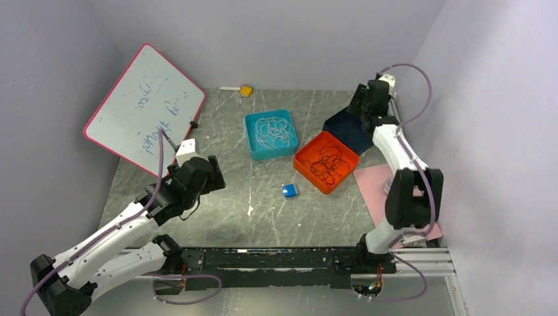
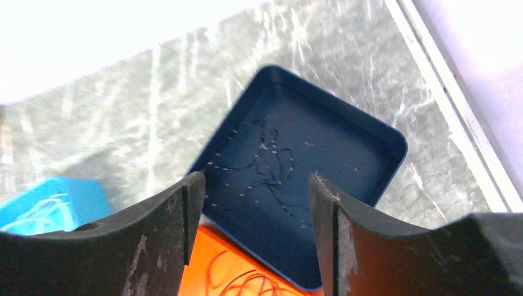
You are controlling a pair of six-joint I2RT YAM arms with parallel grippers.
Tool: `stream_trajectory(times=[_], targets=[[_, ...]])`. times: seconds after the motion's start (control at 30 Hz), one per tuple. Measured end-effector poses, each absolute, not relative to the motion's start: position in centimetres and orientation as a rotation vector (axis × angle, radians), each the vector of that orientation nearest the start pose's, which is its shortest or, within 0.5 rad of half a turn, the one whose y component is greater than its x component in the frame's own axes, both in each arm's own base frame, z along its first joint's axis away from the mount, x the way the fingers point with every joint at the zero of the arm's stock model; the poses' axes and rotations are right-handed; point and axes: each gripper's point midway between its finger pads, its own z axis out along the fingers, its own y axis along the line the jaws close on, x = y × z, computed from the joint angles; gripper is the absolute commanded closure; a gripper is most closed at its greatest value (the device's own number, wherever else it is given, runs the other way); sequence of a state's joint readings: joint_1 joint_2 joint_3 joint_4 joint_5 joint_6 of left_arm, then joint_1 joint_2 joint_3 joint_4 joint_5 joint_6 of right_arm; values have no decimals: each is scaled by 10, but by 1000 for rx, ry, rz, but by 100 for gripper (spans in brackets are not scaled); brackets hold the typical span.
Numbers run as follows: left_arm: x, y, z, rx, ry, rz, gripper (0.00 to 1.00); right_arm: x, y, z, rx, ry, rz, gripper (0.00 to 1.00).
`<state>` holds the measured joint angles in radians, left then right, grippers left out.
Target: Untangle the cables
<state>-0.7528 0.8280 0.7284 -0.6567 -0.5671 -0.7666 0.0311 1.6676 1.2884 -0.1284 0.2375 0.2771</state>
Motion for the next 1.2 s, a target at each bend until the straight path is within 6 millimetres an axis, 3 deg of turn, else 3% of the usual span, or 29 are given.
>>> stream_trajectory(times=[0.27, 0.43, 0.53, 0.7, 0.87, 1.03, 1.2], targets=[[230, -109, 191, -318, 2084, -209, 1, 448, 7, 303, 326, 1775, 134, 21], [230, -101, 216, -322, 2006, -224, 1, 408, 26, 349, 251, 1677, 237, 7], [229, -94, 229, -323, 1961, -226, 0, 386, 35, 360, 212, 1658, 277, 0], [226, -82, 239, -337, 1912, -211, 0, 348, 41, 348, 180, 1678, 306, 0], [224, -74, 241, -354, 1896, -184, 0, 320, 40, 311, 174, 1719, 304, 0], [221, -66, 243, -371, 1883, -165, 0, 308, 41, 273, 197, 1781, 315, 0], [218, -58, 241, -393, 1880, -133, 1, 299, 40, 253, 220, 1799, 322, 0]])
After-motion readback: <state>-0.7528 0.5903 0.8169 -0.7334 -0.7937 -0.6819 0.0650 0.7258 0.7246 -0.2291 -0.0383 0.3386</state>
